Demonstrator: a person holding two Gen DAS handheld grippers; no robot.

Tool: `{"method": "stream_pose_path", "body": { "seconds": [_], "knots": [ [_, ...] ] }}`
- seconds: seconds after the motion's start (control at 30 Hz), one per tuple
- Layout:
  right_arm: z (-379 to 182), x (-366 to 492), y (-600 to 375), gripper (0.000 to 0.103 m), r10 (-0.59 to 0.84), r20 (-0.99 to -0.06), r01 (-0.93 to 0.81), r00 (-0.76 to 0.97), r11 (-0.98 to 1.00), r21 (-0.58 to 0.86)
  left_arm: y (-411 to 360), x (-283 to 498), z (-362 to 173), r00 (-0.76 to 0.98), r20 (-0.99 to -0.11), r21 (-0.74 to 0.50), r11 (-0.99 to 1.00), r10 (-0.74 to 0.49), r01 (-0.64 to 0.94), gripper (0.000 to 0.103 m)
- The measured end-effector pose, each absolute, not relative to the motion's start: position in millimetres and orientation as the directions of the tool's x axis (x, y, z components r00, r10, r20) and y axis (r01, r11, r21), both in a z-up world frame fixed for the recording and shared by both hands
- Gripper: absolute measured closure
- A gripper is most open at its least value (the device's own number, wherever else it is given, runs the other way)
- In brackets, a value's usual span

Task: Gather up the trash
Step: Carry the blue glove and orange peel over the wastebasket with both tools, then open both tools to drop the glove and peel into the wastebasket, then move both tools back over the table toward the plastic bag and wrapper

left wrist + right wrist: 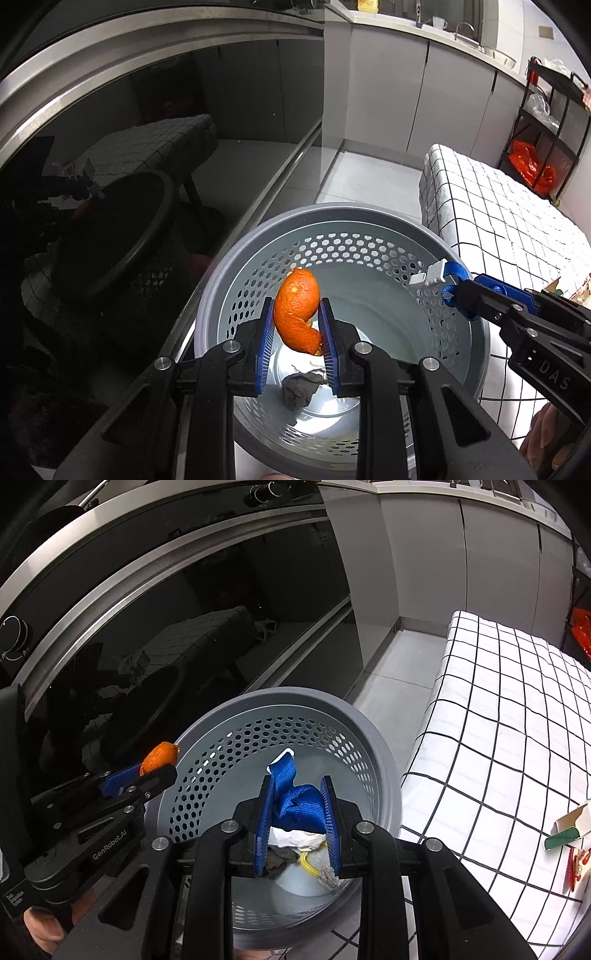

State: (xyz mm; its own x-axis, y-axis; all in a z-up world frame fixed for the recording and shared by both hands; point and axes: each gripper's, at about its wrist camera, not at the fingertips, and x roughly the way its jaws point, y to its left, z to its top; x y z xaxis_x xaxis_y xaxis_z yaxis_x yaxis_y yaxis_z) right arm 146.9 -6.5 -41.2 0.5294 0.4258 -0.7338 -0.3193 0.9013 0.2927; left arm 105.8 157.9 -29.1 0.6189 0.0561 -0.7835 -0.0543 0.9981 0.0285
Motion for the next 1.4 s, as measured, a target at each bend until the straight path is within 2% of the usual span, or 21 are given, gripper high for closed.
{"method": "stream_pose_path", "body": {
  "seconds": [0.1, 0.13, 0.17, 0.2, 0.23, 0.27, 0.83, 1.27, 1.4],
  "knots": [
    [-41, 147, -6, 0.066, 0.423, -0.734, -0.318, 0.531, 0.903, 0.290, 160, 106, -29, 0.616, -0.786, 0.024, 0.998, 0.057, -0.061, 0.074],
    [-40, 146, -6, 0.057, 0.423, -0.732, -0.317, 0.534, 0.903, 0.291, 161, 106, -29, 0.615, -0.786, 0.022, 0.998, 0.056, -0.063, 0.068],
    [-39, 145, -7, 0.052, 0.425, -0.728, -0.315, 0.537, 0.902, 0.294, 161, 106, -29, 0.615, -0.786, 0.020, 0.998, 0.056, -0.065, 0.058],
    [-38, 145, -8, 0.049, 0.428, -0.723, -0.314, 0.542, 0.902, 0.298, 161, 106, -29, 0.617, -0.785, 0.022, 0.997, 0.060, -0.070, 0.052],
    [-37, 144, -9, 0.049, 0.427, -0.718, -0.312, 0.550, 0.902, 0.298, 161, 105, -28, 0.622, -0.780, 0.026, 0.997, 0.068, -0.077, 0.042],
    [-36, 143, -9, 0.049, 0.427, -0.716, -0.312, 0.552, 0.902, 0.297, 162, 105, -28, 0.627, -0.776, 0.025, 0.997, 0.070, -0.079, 0.040],
    [-35, 135, -12, 0.049, 0.411, -0.719, -0.298, 0.560, 0.910, 0.287, 161, 103, -25, 0.633, -0.771, 0.019, 0.997, 0.062, -0.075, 0.040],
    [-34, 105, -35, 0.049, 0.347, -0.729, -0.235, 0.590, 0.938, 0.256, 146, 95, -22, 0.655, -0.756, 0.003, 0.999, 0.025, -0.035, 0.039],
    [-36, 92, -48, 0.046, 0.308, -0.736, -0.202, 0.602, 0.951, 0.233, 132, 92, -24, 0.659, -0.752, -0.008, 1.000, -0.005, -0.002, 0.035]
  ]
}}
